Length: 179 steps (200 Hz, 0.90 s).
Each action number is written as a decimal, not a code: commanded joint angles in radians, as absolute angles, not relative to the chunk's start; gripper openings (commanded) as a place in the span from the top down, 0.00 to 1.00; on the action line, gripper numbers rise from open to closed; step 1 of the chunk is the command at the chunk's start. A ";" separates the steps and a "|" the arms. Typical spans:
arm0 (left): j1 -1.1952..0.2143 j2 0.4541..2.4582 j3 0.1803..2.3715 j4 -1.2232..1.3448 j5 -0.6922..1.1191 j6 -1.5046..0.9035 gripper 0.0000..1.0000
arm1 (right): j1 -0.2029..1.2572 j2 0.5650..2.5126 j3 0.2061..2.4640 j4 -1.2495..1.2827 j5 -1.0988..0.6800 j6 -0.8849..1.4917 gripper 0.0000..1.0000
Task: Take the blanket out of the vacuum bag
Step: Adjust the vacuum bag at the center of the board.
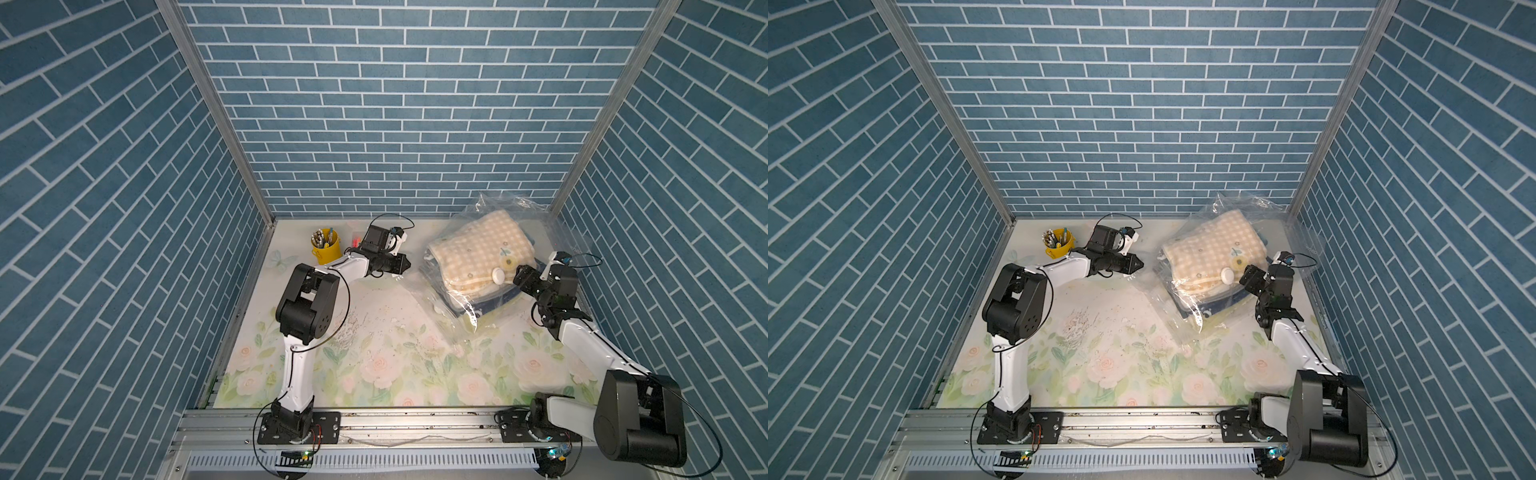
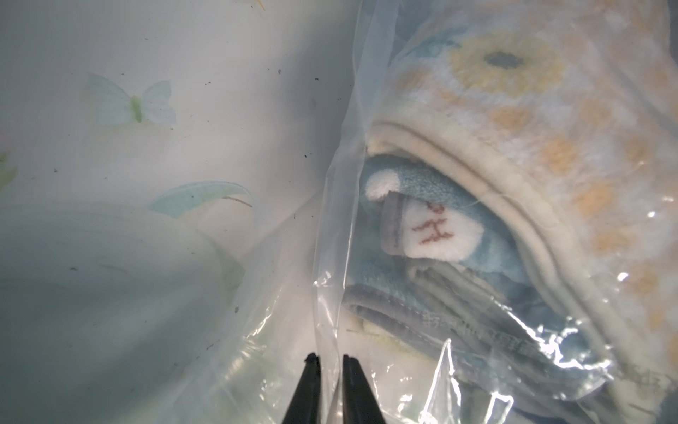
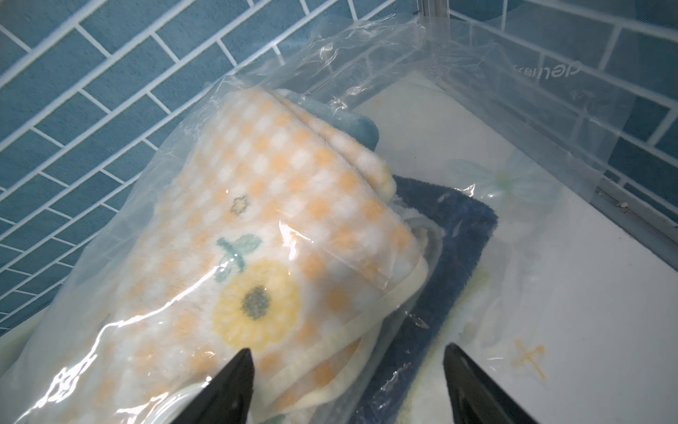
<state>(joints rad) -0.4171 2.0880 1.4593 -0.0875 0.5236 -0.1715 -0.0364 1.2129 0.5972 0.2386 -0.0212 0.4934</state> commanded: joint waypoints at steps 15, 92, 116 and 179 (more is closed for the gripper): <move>-0.428 2.061 1.457 -0.084 0.530 -0.172 0.73 | -0.046 1.190 0.588 0.221 -0.010 0.492 0.15; -0.486 1.874 1.161 0.080 0.374 -0.281 1.00 | -0.204 1.234 0.594 0.205 -0.019 0.588 0.14; -0.504 1.759 1.002 0.171 0.312 -0.359 1.00 | -0.256 1.281 0.591 0.255 -0.072 0.643 0.19; -0.643 1.533 0.713 0.225 0.202 -0.458 1.00 | -0.134 1.609 0.790 0.319 -0.284 0.618 0.39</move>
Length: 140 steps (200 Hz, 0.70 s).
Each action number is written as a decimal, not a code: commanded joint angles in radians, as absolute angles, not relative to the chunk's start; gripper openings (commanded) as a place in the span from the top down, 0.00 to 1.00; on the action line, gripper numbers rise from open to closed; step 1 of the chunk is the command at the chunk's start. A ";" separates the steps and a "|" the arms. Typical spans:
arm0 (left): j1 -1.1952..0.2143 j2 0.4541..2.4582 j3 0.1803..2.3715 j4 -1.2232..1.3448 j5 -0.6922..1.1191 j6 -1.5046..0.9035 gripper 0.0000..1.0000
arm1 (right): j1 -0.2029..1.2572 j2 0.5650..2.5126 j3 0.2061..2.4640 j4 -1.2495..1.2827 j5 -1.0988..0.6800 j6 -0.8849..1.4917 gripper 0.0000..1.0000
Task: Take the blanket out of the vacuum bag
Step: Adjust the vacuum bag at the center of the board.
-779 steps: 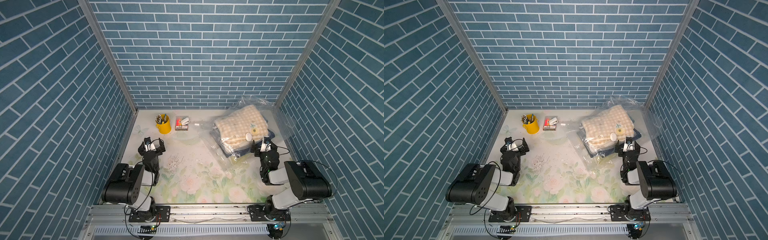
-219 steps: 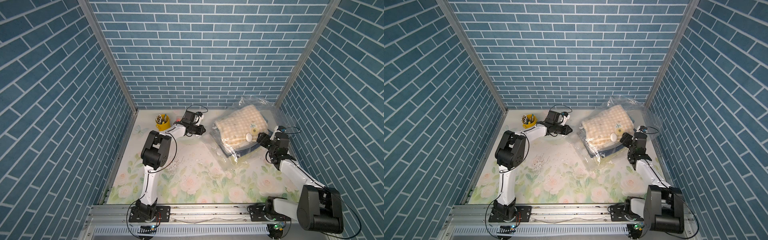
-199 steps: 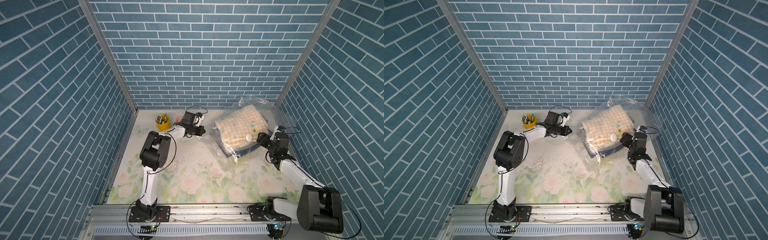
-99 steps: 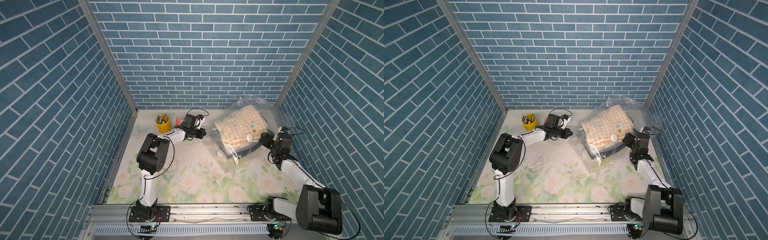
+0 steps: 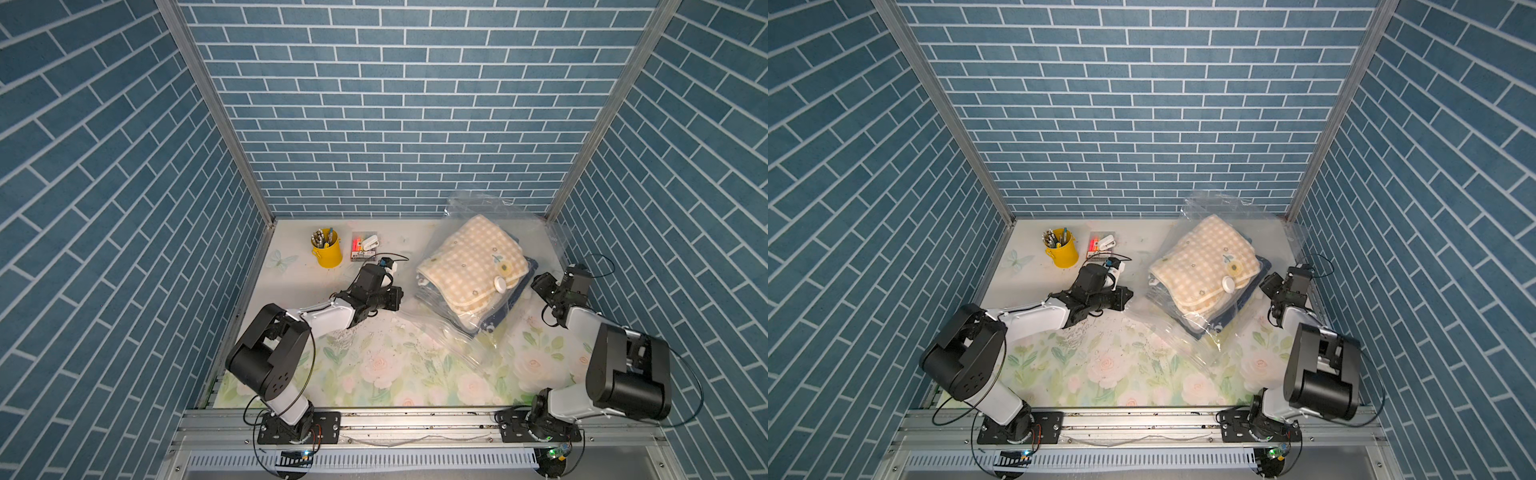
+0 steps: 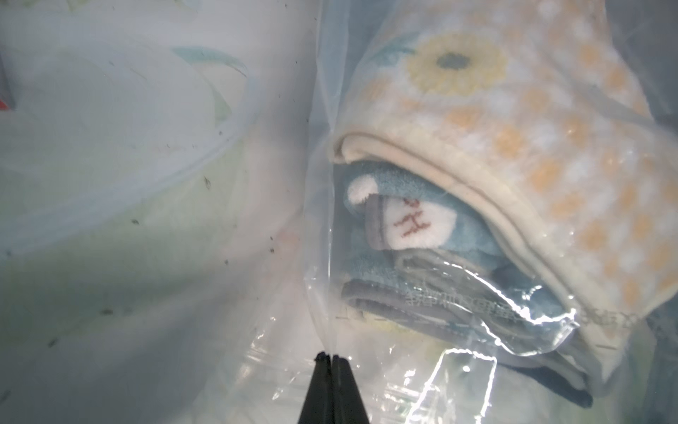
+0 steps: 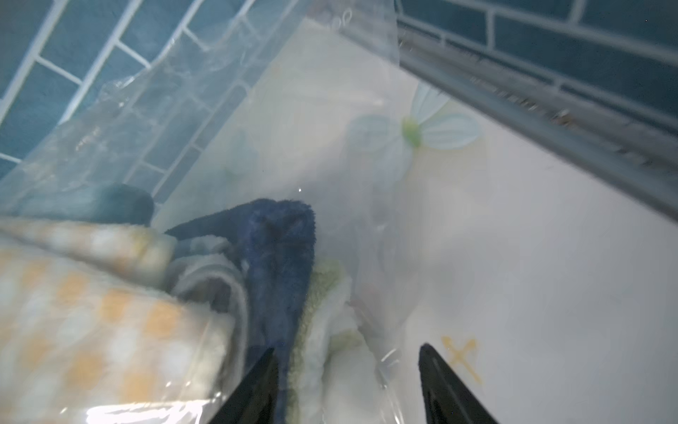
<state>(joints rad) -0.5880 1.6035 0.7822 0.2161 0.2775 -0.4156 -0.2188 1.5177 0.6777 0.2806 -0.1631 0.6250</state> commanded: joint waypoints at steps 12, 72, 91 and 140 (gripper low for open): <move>-0.664 1.481 0.673 0.216 0.177 -0.468 1.00 | -0.085 1.681 0.874 0.302 -0.327 0.617 0.38; -0.707 1.263 0.515 0.191 0.084 -0.554 1.00 | 0.108 1.917 1.094 0.348 -0.389 0.685 0.38; -0.714 1.239 0.473 0.201 0.089 -0.570 1.00 | 0.148 1.977 1.168 0.371 -0.423 0.699 0.38; -0.819 1.214 0.413 0.272 0.084 -0.659 1.00 | 0.183 2.084 1.350 0.316 -0.515 0.659 0.37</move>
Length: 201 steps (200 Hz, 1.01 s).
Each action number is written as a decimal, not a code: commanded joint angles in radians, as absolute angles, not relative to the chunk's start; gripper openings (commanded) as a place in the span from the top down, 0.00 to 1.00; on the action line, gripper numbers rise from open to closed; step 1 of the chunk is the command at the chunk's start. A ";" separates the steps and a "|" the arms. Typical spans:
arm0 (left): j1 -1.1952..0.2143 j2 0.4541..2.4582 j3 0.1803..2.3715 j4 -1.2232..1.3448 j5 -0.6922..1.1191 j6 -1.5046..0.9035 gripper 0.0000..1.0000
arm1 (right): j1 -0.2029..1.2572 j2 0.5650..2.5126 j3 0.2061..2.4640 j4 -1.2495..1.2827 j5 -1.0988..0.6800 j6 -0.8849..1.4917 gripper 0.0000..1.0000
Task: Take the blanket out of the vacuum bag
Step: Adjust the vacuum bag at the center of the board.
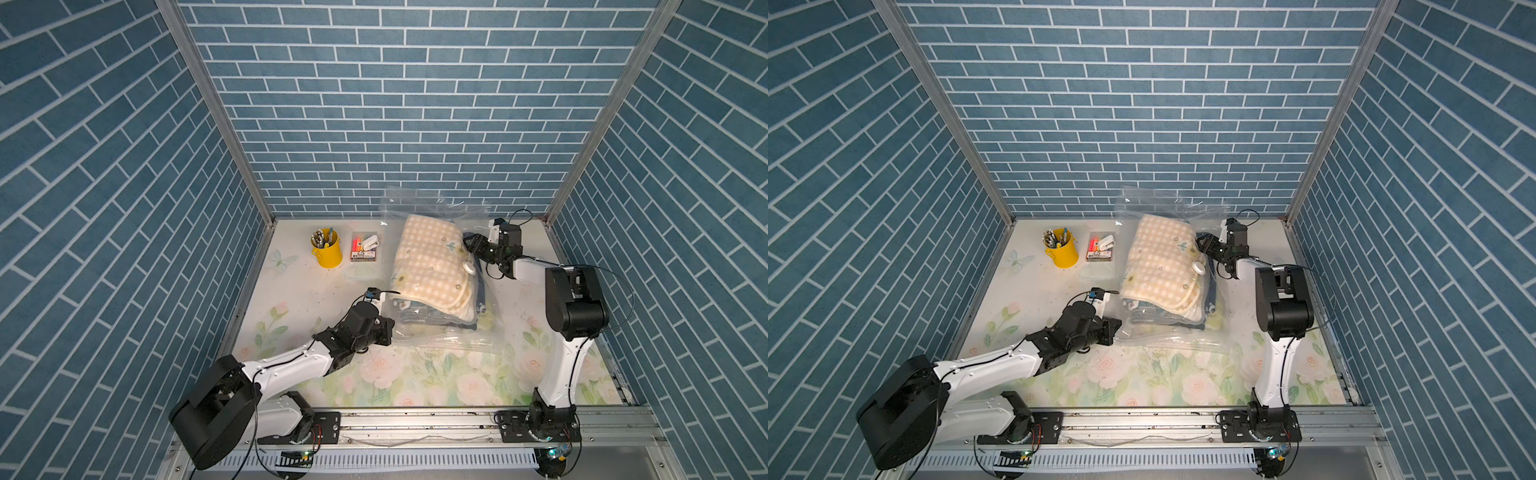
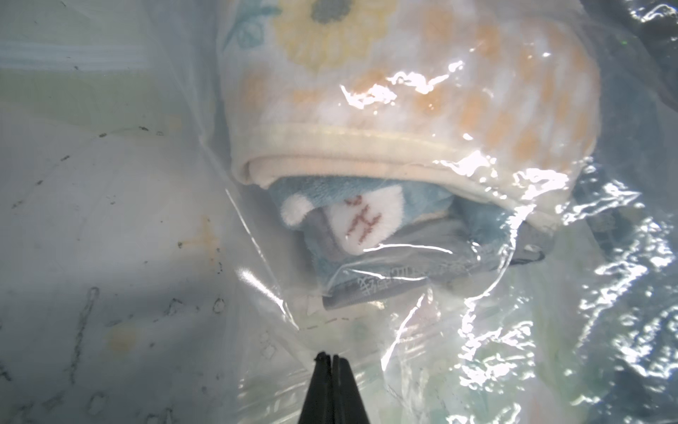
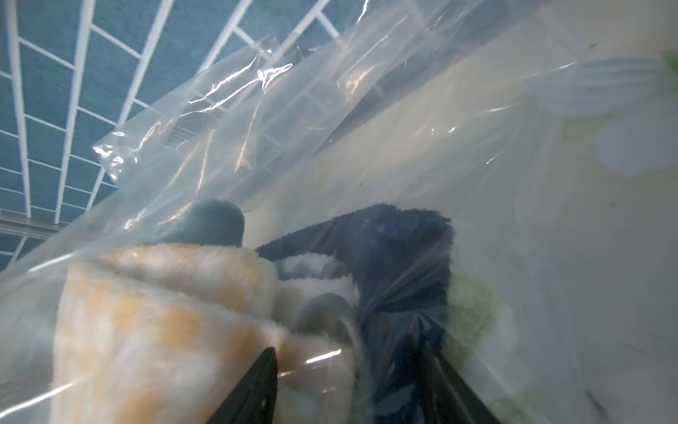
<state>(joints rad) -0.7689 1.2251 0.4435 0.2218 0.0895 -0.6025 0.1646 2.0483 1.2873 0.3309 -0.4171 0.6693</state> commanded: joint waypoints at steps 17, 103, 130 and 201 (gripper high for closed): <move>-0.849 1.228 0.416 0.280 0.065 -0.665 1.00 | 0.183 2.097 1.373 0.308 -0.528 0.647 0.37; -0.994 1.376 0.583 0.312 0.027 -0.664 1.00 | 0.192 2.094 1.477 0.201 -0.582 0.577 0.36; -0.997 1.336 0.633 0.149 -0.134 -0.676 0.82 | 0.177 2.008 1.437 0.135 -0.487 0.553 0.35; -1.054 1.139 0.775 -0.315 -0.425 -0.687 0.17 | 0.124 1.607 1.083 0.220 -0.451 0.631 0.34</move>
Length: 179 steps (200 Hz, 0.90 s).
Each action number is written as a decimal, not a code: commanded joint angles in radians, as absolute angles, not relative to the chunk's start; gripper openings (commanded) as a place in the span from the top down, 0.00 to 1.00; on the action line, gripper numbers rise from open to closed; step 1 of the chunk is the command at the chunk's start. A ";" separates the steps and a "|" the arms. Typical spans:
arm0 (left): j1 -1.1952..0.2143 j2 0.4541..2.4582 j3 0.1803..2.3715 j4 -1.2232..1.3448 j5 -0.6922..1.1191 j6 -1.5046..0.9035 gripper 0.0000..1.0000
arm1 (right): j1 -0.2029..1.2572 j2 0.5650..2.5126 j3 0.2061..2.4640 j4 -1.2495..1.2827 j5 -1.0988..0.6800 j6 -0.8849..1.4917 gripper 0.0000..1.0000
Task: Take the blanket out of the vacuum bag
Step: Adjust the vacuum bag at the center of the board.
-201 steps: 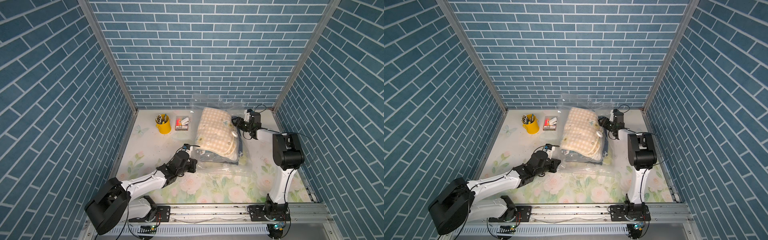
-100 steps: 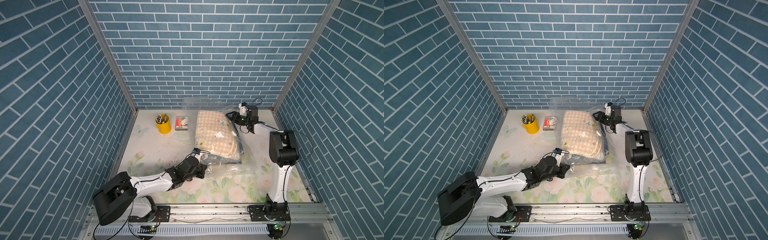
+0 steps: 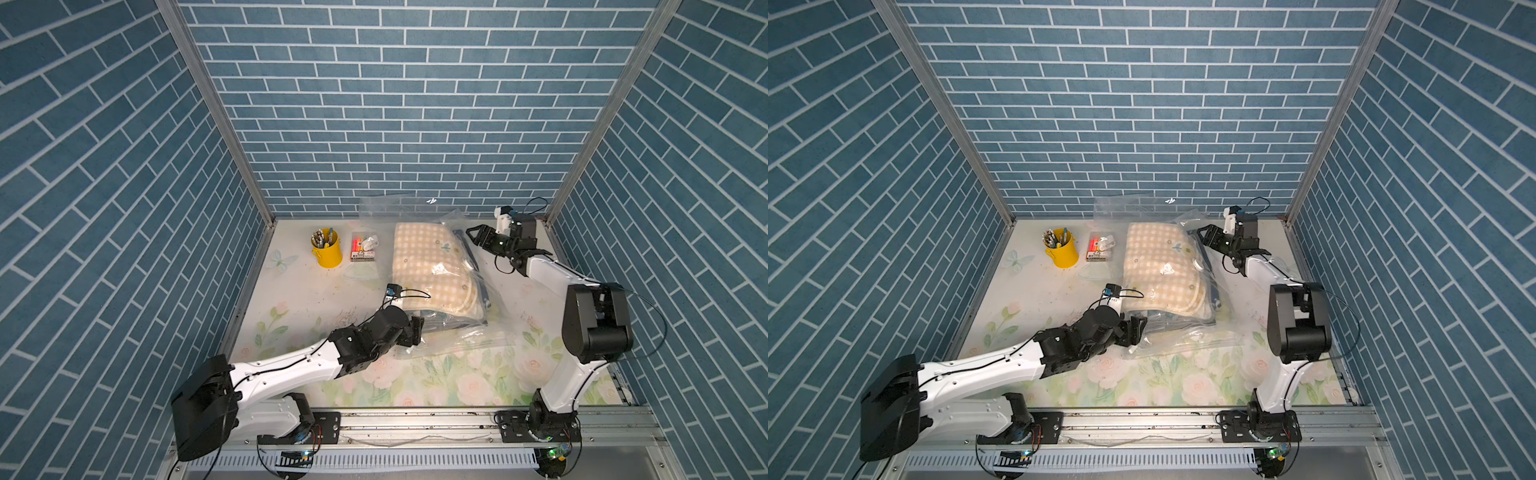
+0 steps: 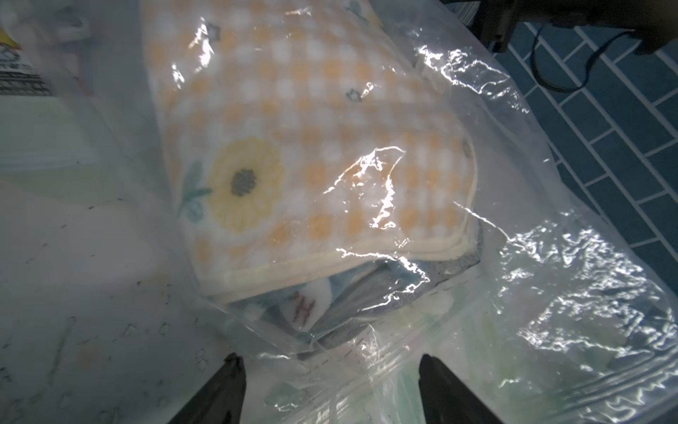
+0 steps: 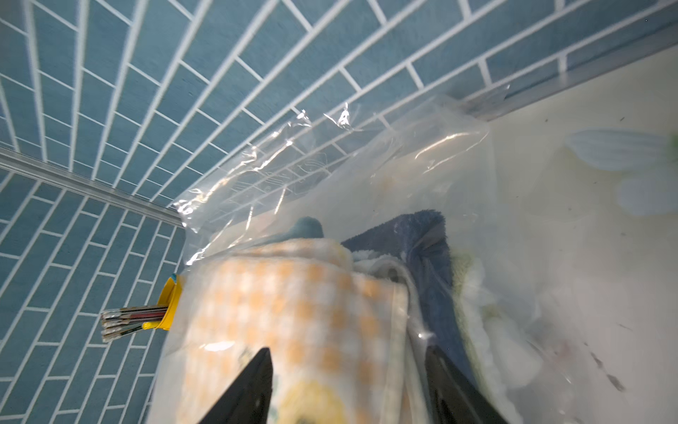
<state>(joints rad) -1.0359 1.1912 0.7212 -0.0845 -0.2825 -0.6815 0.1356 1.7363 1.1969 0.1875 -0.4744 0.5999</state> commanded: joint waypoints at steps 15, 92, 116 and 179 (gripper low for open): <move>-1.083 1.112 0.826 -0.399 -0.466 -0.684 0.16 | 0.116 1.507 0.969 0.249 -0.446 0.657 0.36; -1.483 1.339 1.092 -0.707 -0.707 -0.629 0.14 | 0.053 0.961 0.607 0.040 -0.519 0.672 0.43; -1.566 1.480 1.184 -0.735 -0.759 -0.567 0.04 | -0.012 0.879 0.517 0.001 -0.630 0.710 0.43; -1.589 1.741 1.289 -0.670 -0.981 -0.373 0.00 | -0.062 0.771 0.399 -0.001 -0.735 0.770 0.43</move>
<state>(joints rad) -1.5955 1.6905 1.2686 -0.6708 -0.8268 -0.4603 -0.0540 0.8150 0.4091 0.0120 -0.6685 0.7300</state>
